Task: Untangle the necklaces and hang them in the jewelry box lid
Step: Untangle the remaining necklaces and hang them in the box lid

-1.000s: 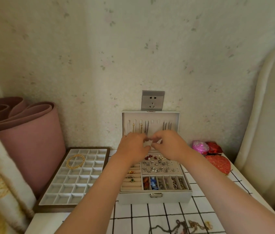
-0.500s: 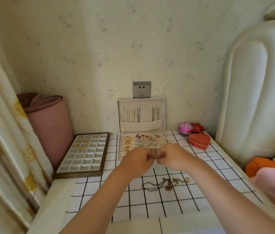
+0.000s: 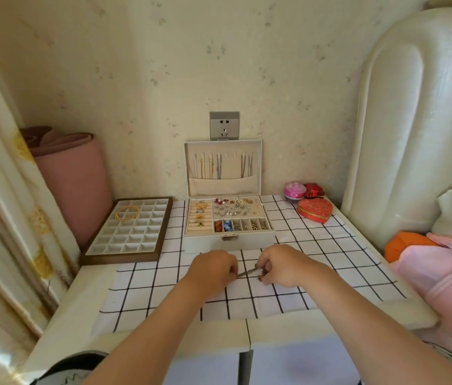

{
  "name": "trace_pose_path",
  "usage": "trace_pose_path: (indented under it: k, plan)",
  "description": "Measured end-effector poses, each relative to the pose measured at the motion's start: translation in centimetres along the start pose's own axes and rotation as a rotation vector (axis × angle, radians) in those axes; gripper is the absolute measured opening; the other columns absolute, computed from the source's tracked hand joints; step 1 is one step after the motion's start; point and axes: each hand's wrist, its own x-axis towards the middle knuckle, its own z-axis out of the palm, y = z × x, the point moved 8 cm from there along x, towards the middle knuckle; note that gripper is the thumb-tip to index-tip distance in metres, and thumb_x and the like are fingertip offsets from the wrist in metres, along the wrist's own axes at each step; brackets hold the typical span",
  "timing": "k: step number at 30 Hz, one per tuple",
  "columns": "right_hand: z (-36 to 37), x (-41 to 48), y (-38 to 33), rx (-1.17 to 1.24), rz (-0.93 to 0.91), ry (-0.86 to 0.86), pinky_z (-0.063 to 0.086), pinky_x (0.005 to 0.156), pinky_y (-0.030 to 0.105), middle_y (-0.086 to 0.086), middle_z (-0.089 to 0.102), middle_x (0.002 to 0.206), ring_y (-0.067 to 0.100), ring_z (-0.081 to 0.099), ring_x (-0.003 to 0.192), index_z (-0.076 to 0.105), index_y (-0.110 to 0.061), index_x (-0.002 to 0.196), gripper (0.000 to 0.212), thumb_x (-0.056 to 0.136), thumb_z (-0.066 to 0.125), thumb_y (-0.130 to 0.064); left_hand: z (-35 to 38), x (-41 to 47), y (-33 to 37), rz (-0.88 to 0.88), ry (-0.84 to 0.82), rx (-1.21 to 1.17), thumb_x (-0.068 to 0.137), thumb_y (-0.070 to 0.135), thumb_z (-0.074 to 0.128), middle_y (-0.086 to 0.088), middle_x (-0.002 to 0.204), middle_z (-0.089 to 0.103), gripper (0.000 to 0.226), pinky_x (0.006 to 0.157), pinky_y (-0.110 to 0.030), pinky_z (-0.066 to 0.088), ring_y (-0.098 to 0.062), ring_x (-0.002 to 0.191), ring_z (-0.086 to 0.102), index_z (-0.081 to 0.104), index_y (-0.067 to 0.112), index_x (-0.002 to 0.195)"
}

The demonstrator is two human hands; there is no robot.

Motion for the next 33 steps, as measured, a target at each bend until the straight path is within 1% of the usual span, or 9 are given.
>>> trace_pose_path:
  k: [4,7,11,15,19,24,27,30,33]
  plan:
    - [0.3,0.3,-0.2,-0.012,-0.041,-0.026,0.052,0.087,0.03,-0.005,0.062,0.106,0.018,0.061,0.1,0.065,-0.023,0.124,0.044,0.082,0.076,-0.012,-0.4,0.1,-2.6,-0.158,-0.085,0.195,0.094,0.022,0.06,0.002,0.099,0.067,0.018,0.082,-0.032,0.053,-0.018,0.091,0.063,0.068,0.019,0.11]
    - [0.4,0.6,-0.1,-0.007,-0.06,-0.027,0.051,0.084,0.028,-0.009,0.059,0.099,0.015,0.059,0.095,0.062,-0.023,0.124,0.046,0.083,0.074,-0.008,-0.8,-0.2,-4.6,-0.252,-0.169,0.318,0.093,0.015,0.058,0.0,0.097,0.062,0.025,0.075,-0.029,0.047,-0.019,0.092,0.062,0.06,0.014,0.117]
    - [0.3,1.1,-0.3,-0.011,-0.081,-0.045,0.052,0.085,0.029,-0.007,0.061,0.101,0.017,0.061,0.098,0.064,-0.023,0.123,0.043,0.083,0.076,-0.013,-1.3,0.0,-4.4,-0.248,-0.161,0.332,0.092,0.013,0.056,0.002,0.098,0.06,0.027,0.073,-0.03,0.046,-0.019,0.094,0.061,0.059,0.015,0.119]
    - [0.1,1.6,-0.4,-0.046,-0.081,-0.049,0.053,0.086,0.029,-0.008,0.063,0.098,0.016,0.063,0.098,0.071,-0.023,0.114,0.035,0.08,0.08,-0.022,-1.5,1.1,-0.9,-0.03,0.048,-0.014,0.091,0.023,0.062,0.007,0.109,0.063,0.022,0.087,-0.033,0.051,-0.015,0.101,0.058,0.065,0.029,0.111]
    - [0.1,2.0,-0.6,-0.039,-0.099,-0.037,0.053,0.083,0.029,-0.009,0.065,0.094,0.015,0.064,0.094,0.074,-0.024,0.107,0.028,0.08,0.079,-0.023,-0.1,1.9,1.9,0.145,0.04,-0.153,0.09,0.037,0.065,0.007,0.105,0.061,0.02,0.085,-0.031,0.048,-0.012,0.103,0.051,0.07,0.03,0.109]
    - [0.2,2.2,-0.8,0.007,-0.136,-0.041,0.049,0.075,0.024,-0.013,0.061,0.088,0.012,0.061,0.088,0.074,-0.024,0.108,0.029,0.08,0.08,-0.023,1.4,2.7,1.4,0.14,-0.04,-0.117,0.094,0.028,0.06,0.005,0.101,0.053,0.017,0.087,-0.033,0.049,-0.017,0.103,0.054,0.074,0.025,0.103]
    - [0.3,2.4,-0.4,0.029,-0.134,-0.068,0.05,0.079,0.025,-0.012,0.061,0.089,0.012,0.062,0.089,0.073,-0.024,0.111,0.034,0.079,0.08,-0.015,1.0,2.7,0.6,0.089,-0.058,-0.123,0.097,0.022,0.056,0.002,0.103,0.057,0.017,0.089,-0.033,0.05,-0.02,0.1,0.057,0.071,0.018,0.104]
    - [0.3,2.8,0.1,0.045,-0.106,-0.058,0.052,0.081,0.025,-0.01,0.065,0.09,0.013,0.065,0.091,0.074,-0.024,0.109,0.032,0.081,0.077,-0.01,0.5,2.2,-0.8,0.012,-0.051,-0.386,0.101,0.018,0.049,0.002,0.097,0.066,0.016,0.081,-0.028,0.051,-0.017,0.092,0.062,0.064,0.016,0.098]
    - [0.3,2.9,0.0,0.066,-0.113,-0.026,0.05,0.08,0.022,-0.018,0.062,0.083,0.01,0.063,0.09,0.076,-0.023,0.104,0.022,0.083,0.076,-0.016,0.0,1.5,-1.8,-0.058,-0.026,-0.809,0.103,0.014,0.044,-0.001,0.093,0.072,0.015,0.085,-0.031,0.056,-0.018,0.091,0.069,0.057,0.013,0.097]
